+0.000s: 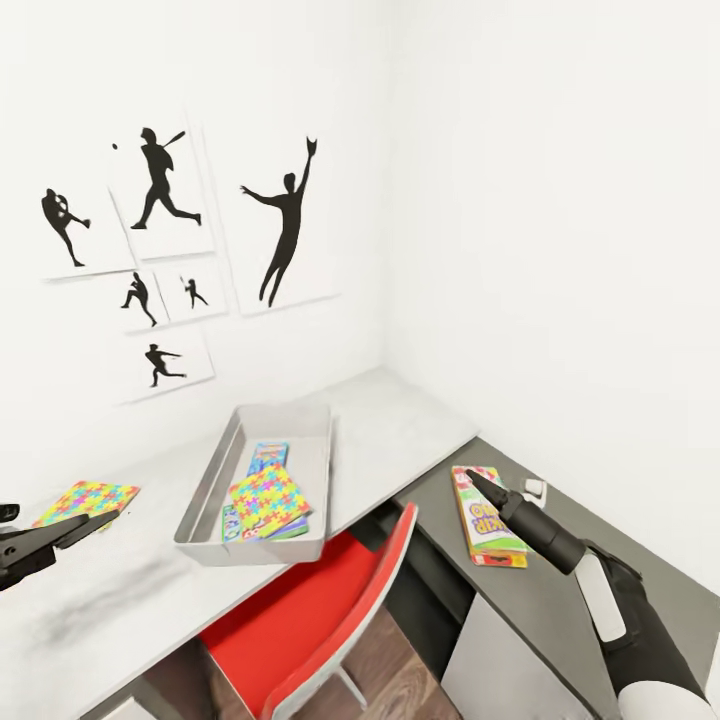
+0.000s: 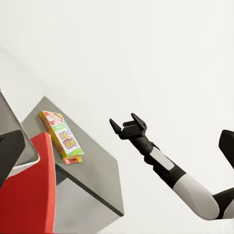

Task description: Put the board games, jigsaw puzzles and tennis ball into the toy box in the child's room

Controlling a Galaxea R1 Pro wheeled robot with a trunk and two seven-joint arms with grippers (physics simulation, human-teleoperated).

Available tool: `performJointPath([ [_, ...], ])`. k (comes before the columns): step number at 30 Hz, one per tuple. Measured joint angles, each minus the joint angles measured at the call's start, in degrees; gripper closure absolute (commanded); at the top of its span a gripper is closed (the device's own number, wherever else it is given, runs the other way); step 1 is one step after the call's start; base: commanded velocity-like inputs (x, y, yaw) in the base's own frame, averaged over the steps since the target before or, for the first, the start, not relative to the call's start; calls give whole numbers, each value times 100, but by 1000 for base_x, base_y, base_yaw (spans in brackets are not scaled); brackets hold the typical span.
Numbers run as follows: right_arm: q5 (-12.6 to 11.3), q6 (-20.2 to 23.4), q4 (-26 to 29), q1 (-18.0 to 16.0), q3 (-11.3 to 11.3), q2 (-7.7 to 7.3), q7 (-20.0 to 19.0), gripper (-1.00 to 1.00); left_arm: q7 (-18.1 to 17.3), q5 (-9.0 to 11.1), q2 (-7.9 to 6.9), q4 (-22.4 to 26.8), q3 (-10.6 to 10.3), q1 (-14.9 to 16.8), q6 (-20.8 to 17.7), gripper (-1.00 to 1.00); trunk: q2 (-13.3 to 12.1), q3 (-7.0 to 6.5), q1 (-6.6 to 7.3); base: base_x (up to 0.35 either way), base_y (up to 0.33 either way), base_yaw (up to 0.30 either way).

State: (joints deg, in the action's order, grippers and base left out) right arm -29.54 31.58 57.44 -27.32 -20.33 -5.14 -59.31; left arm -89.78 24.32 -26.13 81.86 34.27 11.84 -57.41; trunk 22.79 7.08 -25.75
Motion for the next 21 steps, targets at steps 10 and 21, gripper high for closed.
performJointPath([
  [10,-4,12,-2,0,-4,-13,4,-100,1,-1,4,3,19,1,1,-100,0,0,0,0,-148,-268],
  [21,-4,15,-26,1,-24,-14,4,-100,1,-1,5,3,24,1,12,-100,0,0,0,0,-4,-277],
])
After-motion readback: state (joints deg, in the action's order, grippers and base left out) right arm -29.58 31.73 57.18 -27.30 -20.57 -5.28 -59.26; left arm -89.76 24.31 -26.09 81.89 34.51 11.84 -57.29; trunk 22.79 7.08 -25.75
